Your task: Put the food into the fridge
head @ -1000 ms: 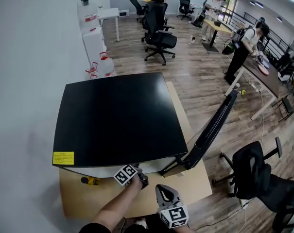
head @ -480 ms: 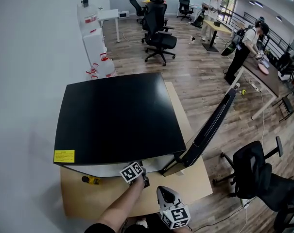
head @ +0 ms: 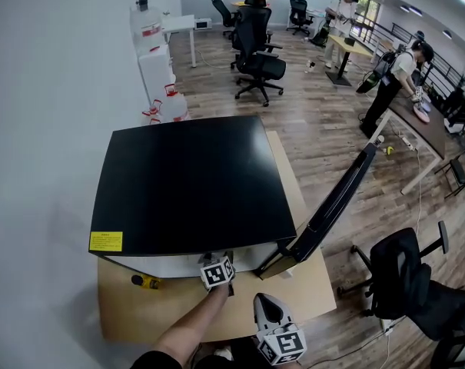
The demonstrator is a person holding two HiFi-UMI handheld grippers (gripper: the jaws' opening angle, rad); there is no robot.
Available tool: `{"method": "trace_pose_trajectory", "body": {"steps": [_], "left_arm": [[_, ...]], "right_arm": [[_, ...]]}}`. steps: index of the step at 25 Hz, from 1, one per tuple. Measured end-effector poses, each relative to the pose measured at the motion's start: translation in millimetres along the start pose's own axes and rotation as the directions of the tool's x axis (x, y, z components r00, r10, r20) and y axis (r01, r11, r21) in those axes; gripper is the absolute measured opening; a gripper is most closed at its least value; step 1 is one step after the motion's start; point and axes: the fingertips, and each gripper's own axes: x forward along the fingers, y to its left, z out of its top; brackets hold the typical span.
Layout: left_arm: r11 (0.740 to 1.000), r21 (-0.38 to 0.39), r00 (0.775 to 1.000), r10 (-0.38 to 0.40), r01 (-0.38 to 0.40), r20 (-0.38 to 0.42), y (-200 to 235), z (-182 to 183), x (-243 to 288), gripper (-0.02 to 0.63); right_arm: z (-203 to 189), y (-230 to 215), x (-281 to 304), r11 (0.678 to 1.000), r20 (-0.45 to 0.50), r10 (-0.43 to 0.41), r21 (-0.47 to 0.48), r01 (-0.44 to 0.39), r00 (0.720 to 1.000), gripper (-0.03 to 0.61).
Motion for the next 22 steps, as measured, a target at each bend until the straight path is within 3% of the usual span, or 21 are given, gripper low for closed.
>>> {"method": "trace_pose_trajectory", "body": {"steps": [8, 17, 22], "left_arm": [[0.993, 0.116, 1.000, 0.020, -0.017, -0.020, 11, 3, 4, 0.305], [0.994, 0.111, 1.000, -0.013, 0.012, 0.002, 14, 12, -3, 0.307], [0.987, 0.153, 0.999, -0.041, 0.039, 0.012, 10, 16, -10, 0.307]], "right_arm": [[6, -10, -1, 0.999, -0.009, -0.041, 0.001, 0.042, 0.999, 0.060], [7, -2, 8, 1.000, -0.013, -0.001, -0.021, 0.000, 1.000, 0.060], [5, 0, 9, 0.999, -0.009, 0.005, -0.042, -0.006, 1.000, 0.060]]}}
